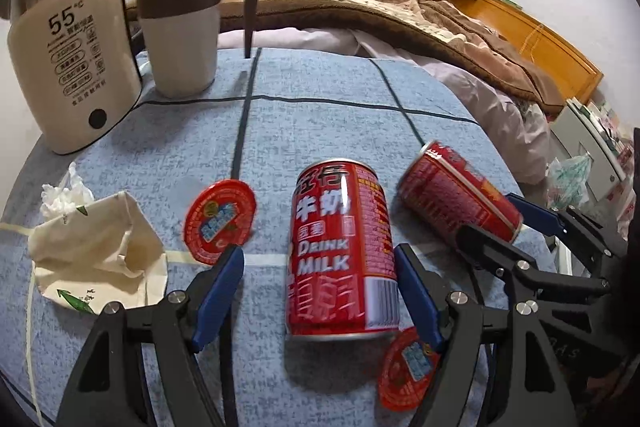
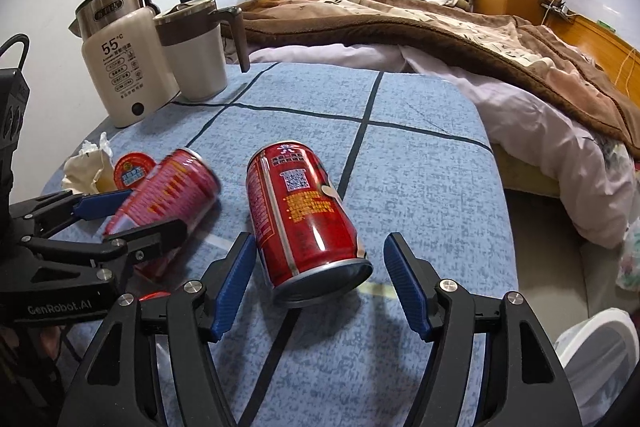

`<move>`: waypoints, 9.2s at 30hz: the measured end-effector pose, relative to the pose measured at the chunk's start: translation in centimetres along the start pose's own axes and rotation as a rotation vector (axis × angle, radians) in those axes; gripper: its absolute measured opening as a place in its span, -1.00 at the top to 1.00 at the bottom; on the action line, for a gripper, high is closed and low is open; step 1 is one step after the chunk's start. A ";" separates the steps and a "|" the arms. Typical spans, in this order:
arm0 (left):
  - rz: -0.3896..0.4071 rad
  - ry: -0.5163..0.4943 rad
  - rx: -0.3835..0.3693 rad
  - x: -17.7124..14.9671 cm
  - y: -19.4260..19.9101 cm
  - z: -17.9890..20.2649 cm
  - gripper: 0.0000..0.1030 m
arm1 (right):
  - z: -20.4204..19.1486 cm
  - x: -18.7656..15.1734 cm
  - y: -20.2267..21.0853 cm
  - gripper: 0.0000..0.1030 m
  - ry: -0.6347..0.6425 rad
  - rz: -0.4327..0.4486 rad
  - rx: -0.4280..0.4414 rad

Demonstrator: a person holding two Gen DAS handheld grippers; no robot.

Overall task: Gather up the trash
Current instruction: 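Grasp the red Drink Milk can with the left tool while the right tool grasps the red cartoon can, then carry both red cans to the wastebasket and release them inside, then move both open tools back over the remaining trash on the bed, then grasp the clear plastic cup with red lid using the right tool, then carry the paper wrapper and clear cup over the white wastebasket with both tools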

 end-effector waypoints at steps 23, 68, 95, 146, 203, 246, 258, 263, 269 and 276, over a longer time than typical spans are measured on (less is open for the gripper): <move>-0.005 0.022 -0.026 0.1 -1.1 -0.9 -0.05 | 0.1 0.5 -1.0 -0.09 -0.036 0.009 -0.004; -0.015 0.050 -0.040 -2.8 1.3 -0.9 -0.05 | 0.3 -2.9 1.1 -0.07 -0.161 -0.043 -0.017; 0.104 -0.082 -0.088 -2.5 6.8 6.0 -0.05 | 3.2 -4.8 10.1 -0.05 -0.230 0.092 -0.066; 0.025 -0.369 -0.291 -5.1 4.0 29.3 -0.26 | 22.4 -15.8 19.3 -0.09 -0.486 0.086 -0.388; 0.152 -0.020 0.013 -6.2 9.0 2.3 -0.30 | 0.0 -9.3 10.9 -0.09 -0.138 0.076 -0.051; 0.101 0.097 0.134 -2.0 5.5 -15.0 -0.47 | -8.3 -6.0 1.6 -0.05 -0.022 -0.075 0.037; 0.066 0.069 -0.044 -3.0 4.7 -11.5 -0.46 | -7.6 -6.0 1.9 -0.05 -0.064 -0.057 0.052; 0.028 0.005 -0.137 -4.4 4.9 -8.2 -0.47 | -6.9 -6.0 2.2 -0.05 -0.080 -0.050 0.039; 0.127 -0.079 -0.053 -3.7 7.4 -6.8 -0.47 | -6.2 -6.0 2.3 -0.05 -0.091 -0.048 0.023; 0.091 -0.119 0.012 -1.9 5.3 -7.7 -0.53 | -6.3 -5.9 2.3 -0.05 -0.094 -0.046 0.027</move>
Point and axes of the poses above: each gripper's, at about its wrist camera, not at the fingertips, and y roughly against the way its jaws point, z to its right, x to its top, the point moved 6 cm from there along -y, roughly the way its jaws point, and after that the axes turned 5 degrees about -y, right-handed, at the moved point
